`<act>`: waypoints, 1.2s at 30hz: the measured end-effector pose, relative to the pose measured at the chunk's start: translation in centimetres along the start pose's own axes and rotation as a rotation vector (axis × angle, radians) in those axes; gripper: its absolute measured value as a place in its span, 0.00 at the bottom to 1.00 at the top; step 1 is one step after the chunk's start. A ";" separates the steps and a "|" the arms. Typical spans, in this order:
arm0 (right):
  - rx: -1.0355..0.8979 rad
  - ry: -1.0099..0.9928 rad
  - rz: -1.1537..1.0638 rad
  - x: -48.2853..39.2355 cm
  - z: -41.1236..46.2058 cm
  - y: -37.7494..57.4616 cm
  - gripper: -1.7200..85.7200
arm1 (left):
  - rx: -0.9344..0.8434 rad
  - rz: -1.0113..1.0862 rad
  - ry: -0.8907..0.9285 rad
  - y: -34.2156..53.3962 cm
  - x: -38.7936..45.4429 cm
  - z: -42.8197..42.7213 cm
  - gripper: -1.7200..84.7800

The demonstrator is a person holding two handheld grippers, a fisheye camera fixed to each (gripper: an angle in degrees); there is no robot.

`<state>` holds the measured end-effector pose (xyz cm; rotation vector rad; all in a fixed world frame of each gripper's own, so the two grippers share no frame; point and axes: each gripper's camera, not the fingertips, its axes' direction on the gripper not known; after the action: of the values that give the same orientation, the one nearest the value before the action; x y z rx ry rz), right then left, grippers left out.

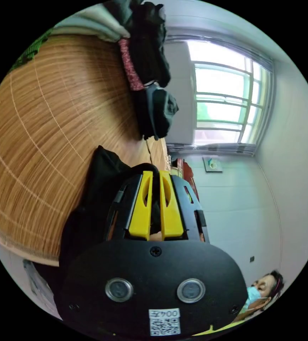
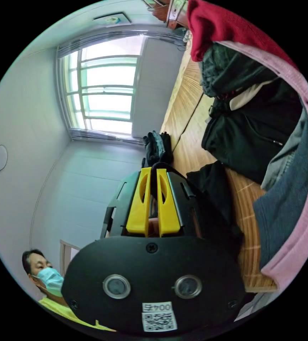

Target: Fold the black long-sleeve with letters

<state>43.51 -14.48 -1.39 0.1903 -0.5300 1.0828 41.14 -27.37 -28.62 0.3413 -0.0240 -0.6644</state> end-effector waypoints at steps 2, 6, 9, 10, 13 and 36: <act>-0.013 0.050 0.048 3.0 3.7 -2.4 0.07 | 0.006 -0.056 -0.017 -3.0 -3.5 4.6 0.07; 0.029 0.165 0.149 8.4 9.3 -5.0 0.10 | 0.068 -0.111 0.009 -5.2 -7.8 8.5 0.10; 0.059 0.143 0.184 10.3 10.6 -5.7 0.12 | 0.138 -0.153 0.063 -5.3 -10.2 9.4 0.11; 0.073 0.134 0.181 10.3 10.6 -5.8 0.12 | 0.166 -0.157 0.088 -4.9 -10.9 9.4 0.11; 0.162 0.119 0.171 10.2 10.3 -5.3 0.12 | 0.266 -0.171 0.139 -3.2 -12.6 8.5 0.10; -0.139 0.624 -0.304 3.5 4.1 34.9 0.08 | -0.140 0.967 -0.721 42.0 -22.2 4.5 0.11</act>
<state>12.81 2.98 0.15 -0.1853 -0.0085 0.7484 48.23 15.61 -9.05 -0.0810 -0.7795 0.2035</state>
